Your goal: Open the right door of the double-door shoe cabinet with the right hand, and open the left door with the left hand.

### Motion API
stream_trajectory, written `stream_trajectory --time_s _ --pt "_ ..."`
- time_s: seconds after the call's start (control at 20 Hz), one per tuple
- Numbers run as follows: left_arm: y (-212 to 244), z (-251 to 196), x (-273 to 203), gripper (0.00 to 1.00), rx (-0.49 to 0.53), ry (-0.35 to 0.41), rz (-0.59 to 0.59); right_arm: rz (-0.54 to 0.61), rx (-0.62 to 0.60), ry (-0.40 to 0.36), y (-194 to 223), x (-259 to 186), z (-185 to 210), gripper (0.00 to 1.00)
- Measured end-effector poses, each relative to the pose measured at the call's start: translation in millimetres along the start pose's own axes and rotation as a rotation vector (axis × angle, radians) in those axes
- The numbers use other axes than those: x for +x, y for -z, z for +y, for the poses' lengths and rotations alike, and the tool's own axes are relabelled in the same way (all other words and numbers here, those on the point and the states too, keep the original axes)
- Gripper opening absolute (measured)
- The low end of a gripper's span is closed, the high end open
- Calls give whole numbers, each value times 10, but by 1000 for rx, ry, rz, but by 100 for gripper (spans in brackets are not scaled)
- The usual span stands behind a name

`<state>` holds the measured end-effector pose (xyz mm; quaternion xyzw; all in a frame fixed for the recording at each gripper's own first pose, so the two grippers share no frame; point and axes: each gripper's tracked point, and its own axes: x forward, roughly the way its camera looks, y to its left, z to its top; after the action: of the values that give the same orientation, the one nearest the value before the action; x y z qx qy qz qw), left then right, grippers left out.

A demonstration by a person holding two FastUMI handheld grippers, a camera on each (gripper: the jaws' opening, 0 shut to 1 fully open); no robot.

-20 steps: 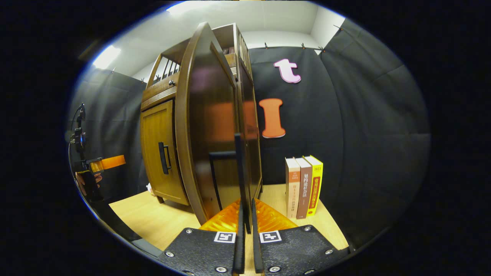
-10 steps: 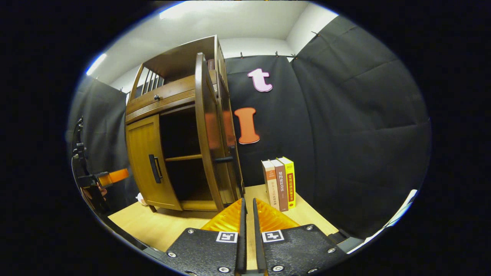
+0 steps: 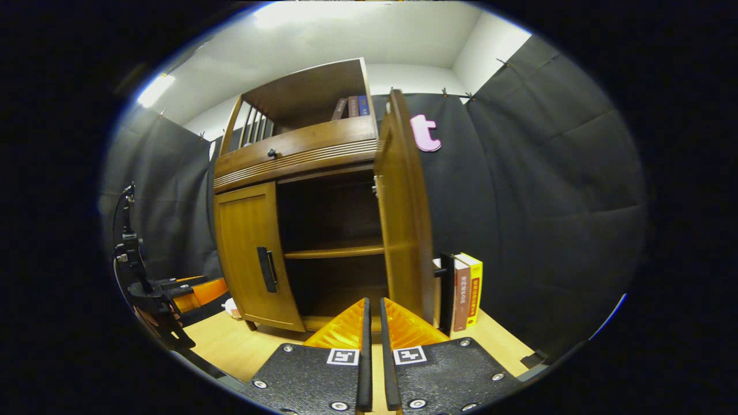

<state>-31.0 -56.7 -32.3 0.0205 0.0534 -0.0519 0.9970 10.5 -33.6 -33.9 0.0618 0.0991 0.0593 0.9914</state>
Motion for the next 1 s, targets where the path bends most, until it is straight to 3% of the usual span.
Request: stream_trajectory --time_s 0.2,0.3,0.35,0.6,0.65,0.8,0.9,0.95,1.0 --pt "-3 358 -146 96 12 -75 0 29 -31 -20 133 253 171 9" --pt "12 473 -200 94 0 -101 4 31 -31 -31 156 347 253 18" --pt "21 520 -203 94 -6 -112 7 25 -37 -22 159 391 253 12" --pt "-25 657 -173 96 5 -138 3 -5 -61 11 125 453 209 79" --pt "-31 663 -155 96 4 -135 0 -3 -54 16 135 454 199 85" --pt "8 577 -28 94 -13 -105 22 7 -35 29 171 431 155 98" --pt "11 541 98 94 -4 -86 29 9 -13 29 180 410 152 86" --pt "13 522 184 99 -1 -78 33 11 -4 26 186 393 157 86" --pt "11 512 286 96 -5 -77 42 12 0 21 191 376 166 93"
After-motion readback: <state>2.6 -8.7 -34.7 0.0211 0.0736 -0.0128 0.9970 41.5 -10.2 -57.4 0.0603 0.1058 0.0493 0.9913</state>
